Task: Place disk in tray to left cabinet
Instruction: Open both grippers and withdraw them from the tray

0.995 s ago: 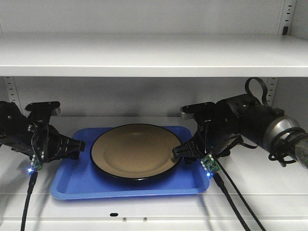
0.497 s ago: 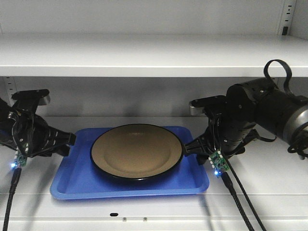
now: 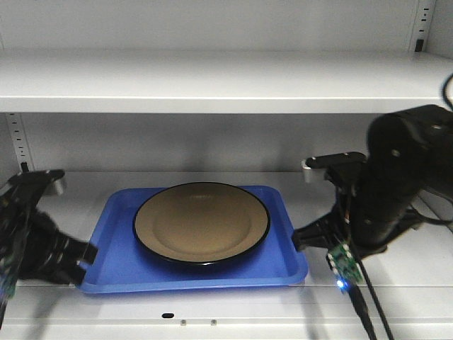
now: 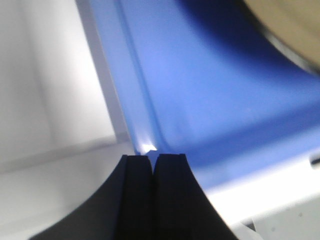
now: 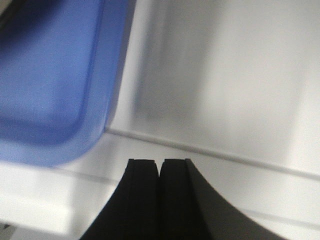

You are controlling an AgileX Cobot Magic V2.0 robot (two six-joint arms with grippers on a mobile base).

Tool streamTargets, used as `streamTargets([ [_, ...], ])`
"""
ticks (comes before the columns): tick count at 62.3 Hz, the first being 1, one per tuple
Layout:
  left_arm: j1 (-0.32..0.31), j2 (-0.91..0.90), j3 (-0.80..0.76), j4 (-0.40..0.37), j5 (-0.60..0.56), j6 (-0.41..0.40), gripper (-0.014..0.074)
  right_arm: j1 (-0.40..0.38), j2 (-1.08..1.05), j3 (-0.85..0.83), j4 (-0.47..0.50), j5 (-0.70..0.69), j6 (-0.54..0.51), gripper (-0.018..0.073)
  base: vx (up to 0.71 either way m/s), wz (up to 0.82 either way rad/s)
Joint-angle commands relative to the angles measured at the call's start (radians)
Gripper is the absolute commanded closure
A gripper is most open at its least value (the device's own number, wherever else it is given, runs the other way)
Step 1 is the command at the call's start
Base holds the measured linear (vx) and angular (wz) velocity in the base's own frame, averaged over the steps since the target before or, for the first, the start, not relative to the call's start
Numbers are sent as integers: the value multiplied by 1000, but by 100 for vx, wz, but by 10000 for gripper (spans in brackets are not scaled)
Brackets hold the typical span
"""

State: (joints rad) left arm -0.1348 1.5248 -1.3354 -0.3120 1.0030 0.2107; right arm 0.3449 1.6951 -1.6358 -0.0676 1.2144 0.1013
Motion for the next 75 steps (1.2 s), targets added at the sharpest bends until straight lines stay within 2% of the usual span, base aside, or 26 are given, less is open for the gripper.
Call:
streamTargets([
  [1,-5,-146,119,-43,-130,7,603,-6,-147,96,16,-116,11,568,0,0],
  [15,-5,-425,464,-48,-333,34,600,-6,-472,479,68,-401,-1,568,0,0],
  [24,-5,-618,651,-48,-410,34,600,-6,-702,748,75,-561,-6,565,0,0],
  [38,-5,-955,820,-52,-469,34,600,-6,-1126,1115,61,-727,-8,564,0,0],
  [45,-5,-1077,872,-51,-540,34,600,-6,-1346,1272,34,-832,-8,564,0,0],
  [56,-5,-1150,959,-66,-745,34,600,-6,-1567,1410,15,-1079,-7,564,0,0],
  [60,-5,-1146,966,-66,-778,34,600,-6,-1575,1420,15,-1089,-7,564,0,0],
  [75,-5,-1146,966,-66,-773,33,600,-6,-1573,1420,17,-1085,-7,564,0,0],
])
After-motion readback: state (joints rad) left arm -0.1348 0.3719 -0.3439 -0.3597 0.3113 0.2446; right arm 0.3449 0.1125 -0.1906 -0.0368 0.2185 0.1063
